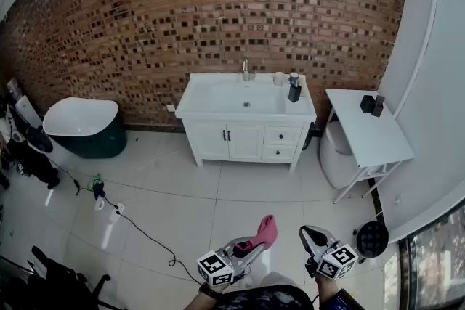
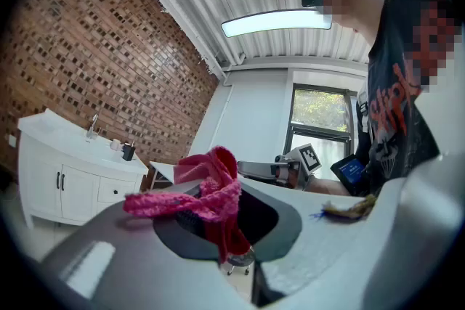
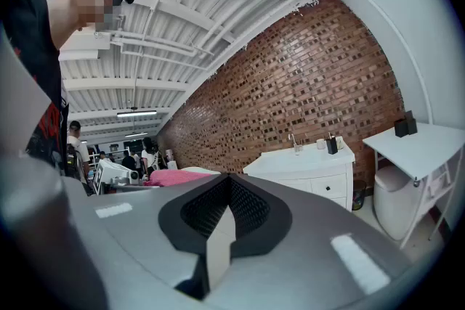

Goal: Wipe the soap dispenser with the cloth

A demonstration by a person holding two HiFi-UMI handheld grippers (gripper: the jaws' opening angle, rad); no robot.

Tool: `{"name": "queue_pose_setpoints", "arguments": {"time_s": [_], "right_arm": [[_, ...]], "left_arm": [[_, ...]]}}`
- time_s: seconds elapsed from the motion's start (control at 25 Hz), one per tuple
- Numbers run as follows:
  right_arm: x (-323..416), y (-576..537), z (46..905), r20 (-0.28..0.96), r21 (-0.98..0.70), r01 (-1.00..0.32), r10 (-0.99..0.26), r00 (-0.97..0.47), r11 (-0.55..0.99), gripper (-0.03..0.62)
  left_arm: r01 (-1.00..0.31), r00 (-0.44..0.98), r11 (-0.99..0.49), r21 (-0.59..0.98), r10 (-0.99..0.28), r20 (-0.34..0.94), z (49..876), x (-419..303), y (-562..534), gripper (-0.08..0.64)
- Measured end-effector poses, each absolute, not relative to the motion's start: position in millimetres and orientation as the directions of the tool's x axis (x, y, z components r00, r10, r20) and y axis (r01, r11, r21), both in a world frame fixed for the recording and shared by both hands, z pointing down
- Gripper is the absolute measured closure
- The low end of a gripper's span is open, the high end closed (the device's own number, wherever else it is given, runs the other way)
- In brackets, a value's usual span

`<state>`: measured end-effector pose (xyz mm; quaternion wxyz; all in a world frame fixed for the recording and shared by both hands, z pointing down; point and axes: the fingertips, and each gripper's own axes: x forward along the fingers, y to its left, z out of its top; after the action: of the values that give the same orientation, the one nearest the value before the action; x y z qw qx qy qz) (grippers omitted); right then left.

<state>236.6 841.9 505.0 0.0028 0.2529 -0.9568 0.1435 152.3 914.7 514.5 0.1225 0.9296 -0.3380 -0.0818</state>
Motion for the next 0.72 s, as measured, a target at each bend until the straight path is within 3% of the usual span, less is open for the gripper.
{"name": "queue_pose_setpoints", "arguments": {"time_s": [0.4,0.72], "right_arm": [[218,755,528,0.074,-0.362,-0.454,-0.460,-0.885,0.815,0.591],[204,615,522,-0.002,-0.379,-0.432,-0.467,-0.884,0.818,0.591]], "left_arm": [[-0.590,0.749,-0.723,0.359,-0.657,-0.092,518,131,822,0.520],[-0.576,0.790,-0.773,0.267,-0.610,-0.061,498,140,674,0.520]]}}
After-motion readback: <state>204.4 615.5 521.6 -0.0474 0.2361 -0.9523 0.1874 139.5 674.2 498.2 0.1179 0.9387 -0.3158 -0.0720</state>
